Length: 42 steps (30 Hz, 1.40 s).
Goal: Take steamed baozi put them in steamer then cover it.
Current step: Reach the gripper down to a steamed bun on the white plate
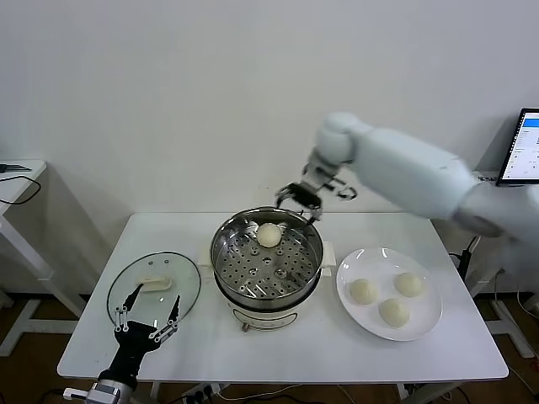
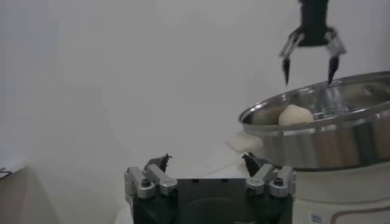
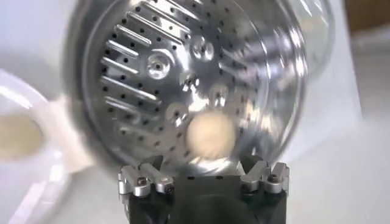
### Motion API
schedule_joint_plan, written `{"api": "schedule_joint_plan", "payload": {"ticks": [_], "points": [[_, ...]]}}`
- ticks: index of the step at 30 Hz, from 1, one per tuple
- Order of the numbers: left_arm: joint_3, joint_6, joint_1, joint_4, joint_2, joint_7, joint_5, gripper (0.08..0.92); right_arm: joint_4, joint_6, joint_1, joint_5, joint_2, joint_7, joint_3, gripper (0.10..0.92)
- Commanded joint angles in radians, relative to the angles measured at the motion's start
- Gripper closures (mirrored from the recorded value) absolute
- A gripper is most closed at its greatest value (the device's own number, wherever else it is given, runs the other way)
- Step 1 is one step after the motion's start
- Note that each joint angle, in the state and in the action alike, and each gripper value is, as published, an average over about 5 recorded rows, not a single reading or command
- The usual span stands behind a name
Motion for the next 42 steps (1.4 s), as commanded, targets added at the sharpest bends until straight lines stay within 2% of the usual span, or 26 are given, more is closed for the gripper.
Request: {"api": "schedule_joint_plan", "payload": {"ticks": [1, 9, 20, 32, 42], "points": [[0.009, 0.003, -0.002, 0.003, 0.0, 0.0, 0.002, 0.177, 0.074, -0.324, 0.072, 0.285, -0.272, -0.012, -0.135, 0.203], [0.02, 0.002, 0.003, -0.001, -0.003, -0.002, 0.006, 0.177, 0.118, -0.414, -0.069, 0.295, -0.321, 0.086, -0.273, 0.203], [0.007, -0.002, 0.014, 0.003, -0.005, -0.003, 0.007, 0.177, -0.004, -0.439, -0.235, 0.224, -0.209, 0.158, -0.207, 0.203], [0.008, -0.005, 0.014, 0.009, -0.009, -0.004, 0.006, 0.177, -0.06, -0.436, -0.308, 0.198, -0.131, 0.19, -0.159, 0.204], [0.005, -0.01, 0.015, 0.014, -0.012, -0.005, 0.006, 0.177, -0.077, -0.436, -0.309, 0.172, -0.103, 0.187, -0.163, 0.307]]}}
